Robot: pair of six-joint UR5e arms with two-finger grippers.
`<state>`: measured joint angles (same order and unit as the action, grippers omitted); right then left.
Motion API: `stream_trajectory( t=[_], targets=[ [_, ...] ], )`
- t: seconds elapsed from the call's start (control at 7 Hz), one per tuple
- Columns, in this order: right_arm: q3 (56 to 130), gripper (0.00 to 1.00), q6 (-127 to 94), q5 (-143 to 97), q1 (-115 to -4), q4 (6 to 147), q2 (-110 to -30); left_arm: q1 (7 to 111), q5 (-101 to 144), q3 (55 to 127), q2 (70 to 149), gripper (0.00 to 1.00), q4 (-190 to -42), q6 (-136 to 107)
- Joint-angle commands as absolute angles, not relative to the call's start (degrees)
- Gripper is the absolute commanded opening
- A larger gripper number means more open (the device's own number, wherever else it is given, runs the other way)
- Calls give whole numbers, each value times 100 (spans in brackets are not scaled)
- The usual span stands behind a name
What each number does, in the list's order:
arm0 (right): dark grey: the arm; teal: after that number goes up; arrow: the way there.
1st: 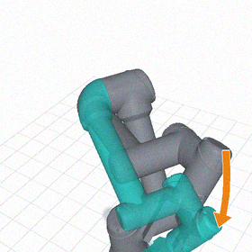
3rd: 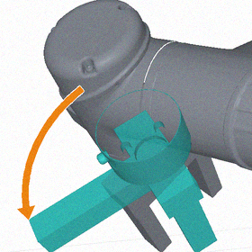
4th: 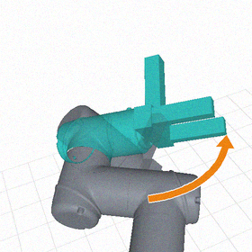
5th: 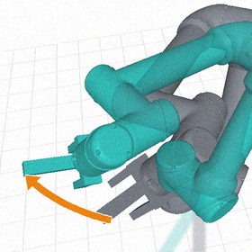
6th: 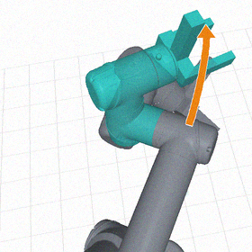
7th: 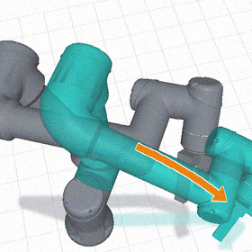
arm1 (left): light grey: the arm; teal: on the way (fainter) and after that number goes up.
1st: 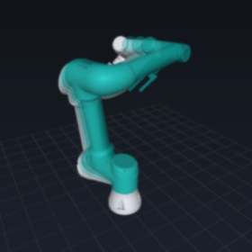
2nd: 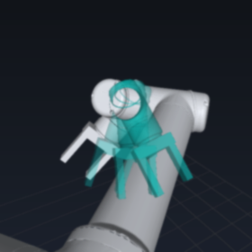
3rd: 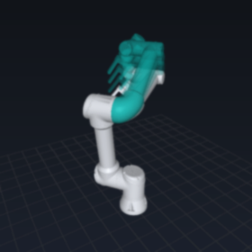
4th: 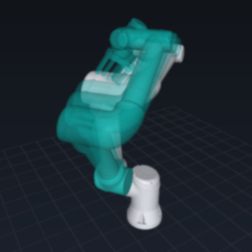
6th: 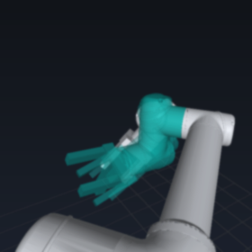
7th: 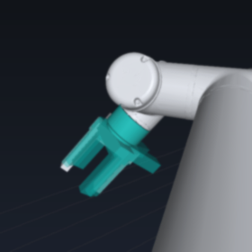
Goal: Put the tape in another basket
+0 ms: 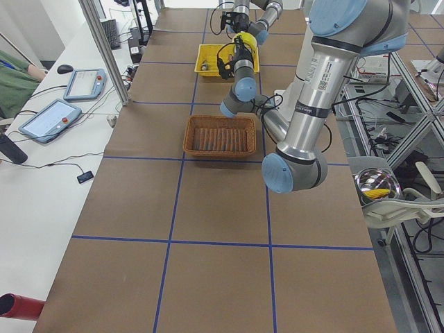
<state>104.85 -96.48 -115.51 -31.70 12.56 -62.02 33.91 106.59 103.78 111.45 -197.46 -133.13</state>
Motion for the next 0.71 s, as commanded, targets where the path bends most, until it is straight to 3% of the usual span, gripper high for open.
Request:
stream_trajectory(
  t=[0.0, 0.29, 0.57],
  targets=[
    [10521, 100, -9433, -11811, -3688, 1292, -6293, 3619, 10687, 10354, 11014, 0, -19662, -13167],
    [10198, 100, -8549, -12789, -4828, 1868, -6548, 4573, 11752, 10161, 10679, 0, -19095, -12413],
    [10038, 100, -5770, -12807, -5647, 3157, -6600, 5725, 13561, 10195, 10784, 0, -17026, -10953]
  ],
)
